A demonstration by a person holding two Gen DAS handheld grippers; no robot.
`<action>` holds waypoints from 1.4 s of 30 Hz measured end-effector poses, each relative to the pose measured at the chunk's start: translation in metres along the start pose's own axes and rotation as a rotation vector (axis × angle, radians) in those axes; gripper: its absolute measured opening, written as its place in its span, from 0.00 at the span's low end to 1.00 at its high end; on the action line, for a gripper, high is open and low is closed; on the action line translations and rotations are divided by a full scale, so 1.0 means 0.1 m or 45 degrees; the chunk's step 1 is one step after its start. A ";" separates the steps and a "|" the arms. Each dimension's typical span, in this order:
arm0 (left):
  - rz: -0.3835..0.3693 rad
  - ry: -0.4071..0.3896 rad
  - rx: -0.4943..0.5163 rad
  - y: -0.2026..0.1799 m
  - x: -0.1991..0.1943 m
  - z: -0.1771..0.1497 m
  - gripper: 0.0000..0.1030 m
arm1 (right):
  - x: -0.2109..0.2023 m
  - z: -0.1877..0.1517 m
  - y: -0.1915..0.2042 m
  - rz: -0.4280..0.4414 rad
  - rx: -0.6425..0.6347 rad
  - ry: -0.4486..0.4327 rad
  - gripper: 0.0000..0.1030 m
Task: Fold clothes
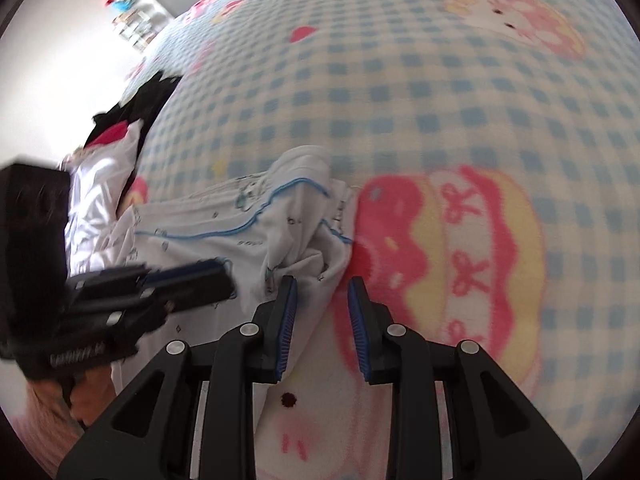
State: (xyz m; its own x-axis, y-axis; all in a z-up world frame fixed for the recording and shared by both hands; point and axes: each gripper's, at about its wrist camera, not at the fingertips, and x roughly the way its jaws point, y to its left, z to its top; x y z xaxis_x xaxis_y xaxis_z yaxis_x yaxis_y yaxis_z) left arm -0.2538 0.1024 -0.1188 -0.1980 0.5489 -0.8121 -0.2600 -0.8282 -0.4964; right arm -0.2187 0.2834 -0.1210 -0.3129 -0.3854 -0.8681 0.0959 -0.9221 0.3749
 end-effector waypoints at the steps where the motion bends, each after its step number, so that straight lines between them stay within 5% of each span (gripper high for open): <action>1: -0.020 0.005 -0.012 0.00 0.02 0.02 0.17 | 0.01 0.00 0.03 0.003 -0.022 0.002 0.27; 4: -0.130 -0.014 -0.080 0.05 0.05 0.11 0.17 | 0.07 0.01 0.07 0.024 -0.064 0.031 0.27; 8: -0.250 -0.028 -0.111 0.05 0.09 0.19 0.37 | 0.13 -0.04 0.12 0.032 -0.080 0.056 0.27; 10: -0.136 0.011 -0.064 -0.01 0.19 0.19 0.33 | 0.12 -0.06 0.14 0.053 -0.082 0.051 0.27; 12: -0.027 0.036 -0.054 0.00 0.29 0.17 0.12 | 0.06 -0.07 0.14 0.058 -0.065 0.030 0.27; 16: -0.114 -0.023 -0.157 0.13 0.21 0.12 0.06 | -0.06 -0.02 0.00 0.085 0.038 -0.024 0.27; 22: -0.170 -0.065 -0.192 0.22 0.12 0.08 0.06 | -0.01 0.14 -0.08 0.164 0.120 -0.051 0.27; 28: -0.226 -0.106 -0.228 0.30 0.03 0.03 0.08 | 0.24 0.17 0.15 0.104 0.001 0.098 0.27; 32: -0.244 -0.136 -0.256 0.37 -0.02 0.00 0.34 | 0.26 0.07 0.15 0.057 -0.038 0.164 0.27; 39: -0.194 -0.110 -0.256 0.35 0.02 -0.02 0.32 | 0.13 0.20 0.12 0.124 0.026 0.054 0.27; 42: -0.157 -0.092 -0.241 0.35 0.06 -0.03 0.32 | 0.35 0.22 0.24 0.040 -0.049 0.172 0.28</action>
State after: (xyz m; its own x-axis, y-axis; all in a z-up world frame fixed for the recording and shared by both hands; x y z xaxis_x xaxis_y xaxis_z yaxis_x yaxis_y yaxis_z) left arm -0.2615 0.0769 -0.1418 -0.2445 0.6480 -0.7213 -0.1058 -0.7573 -0.6444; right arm -0.2484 0.2483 -0.1351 -0.1794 -0.4127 -0.8930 0.1402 -0.9092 0.3920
